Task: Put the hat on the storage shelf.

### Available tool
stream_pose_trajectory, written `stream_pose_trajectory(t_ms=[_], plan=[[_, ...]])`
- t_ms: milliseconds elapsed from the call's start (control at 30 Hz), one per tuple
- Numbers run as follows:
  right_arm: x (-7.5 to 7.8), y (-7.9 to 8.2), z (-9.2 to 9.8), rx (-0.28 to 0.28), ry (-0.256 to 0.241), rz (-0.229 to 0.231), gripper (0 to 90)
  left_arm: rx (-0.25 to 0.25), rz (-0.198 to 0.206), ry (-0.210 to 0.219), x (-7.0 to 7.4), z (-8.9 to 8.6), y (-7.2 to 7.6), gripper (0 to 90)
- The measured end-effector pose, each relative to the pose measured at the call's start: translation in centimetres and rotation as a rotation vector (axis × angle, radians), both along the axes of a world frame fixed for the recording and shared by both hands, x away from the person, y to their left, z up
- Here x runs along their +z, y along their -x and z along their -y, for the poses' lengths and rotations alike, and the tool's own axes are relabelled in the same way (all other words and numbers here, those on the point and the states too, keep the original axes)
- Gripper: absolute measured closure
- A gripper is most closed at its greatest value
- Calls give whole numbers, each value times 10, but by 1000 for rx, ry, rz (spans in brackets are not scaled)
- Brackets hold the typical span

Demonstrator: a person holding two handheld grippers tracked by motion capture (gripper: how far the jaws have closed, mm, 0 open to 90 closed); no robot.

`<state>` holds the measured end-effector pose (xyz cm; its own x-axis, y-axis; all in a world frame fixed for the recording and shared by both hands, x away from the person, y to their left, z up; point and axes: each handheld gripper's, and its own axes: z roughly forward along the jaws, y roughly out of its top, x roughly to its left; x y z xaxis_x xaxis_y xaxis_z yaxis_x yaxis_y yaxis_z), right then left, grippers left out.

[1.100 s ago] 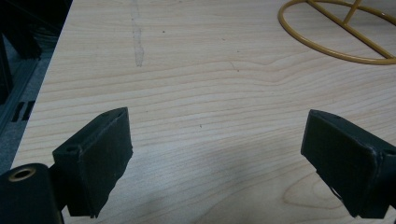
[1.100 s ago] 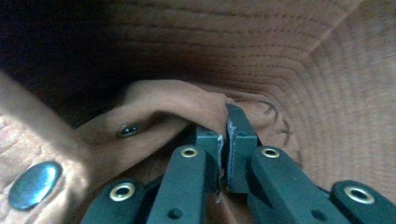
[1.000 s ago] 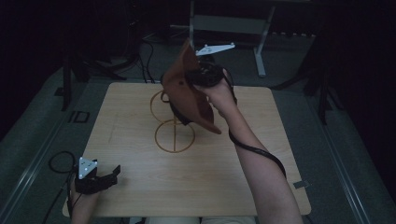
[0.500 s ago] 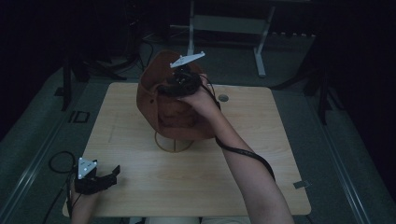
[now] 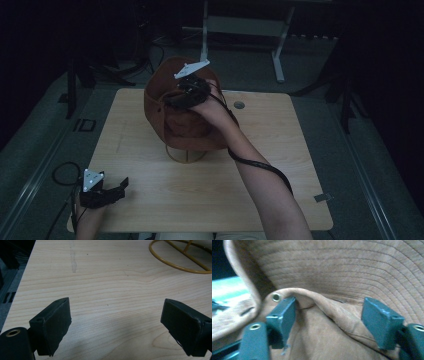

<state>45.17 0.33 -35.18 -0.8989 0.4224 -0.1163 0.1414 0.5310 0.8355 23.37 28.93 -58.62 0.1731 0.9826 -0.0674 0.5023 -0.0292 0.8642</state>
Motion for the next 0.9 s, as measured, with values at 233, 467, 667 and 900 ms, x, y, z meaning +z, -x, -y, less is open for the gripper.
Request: stream_pose_trajectory(t_ms=[233, 467, 667, 900], plan=[[12, 4, 21, 10, -24, -12, 165, -1, -4, -2, 0, 0, -1, 100], [16, 14, 51, 11, -53, -26, 139, -4, -9, -6, 0, 1, -1, 100], [11, 31, 72, 35, -86, -42, 140, -2, -6, -7, -1, 3, -1, 99], [0, 47, 98, 25, -93, -42, 141, -3, -9, -11, -1, 5, 0, 100]])
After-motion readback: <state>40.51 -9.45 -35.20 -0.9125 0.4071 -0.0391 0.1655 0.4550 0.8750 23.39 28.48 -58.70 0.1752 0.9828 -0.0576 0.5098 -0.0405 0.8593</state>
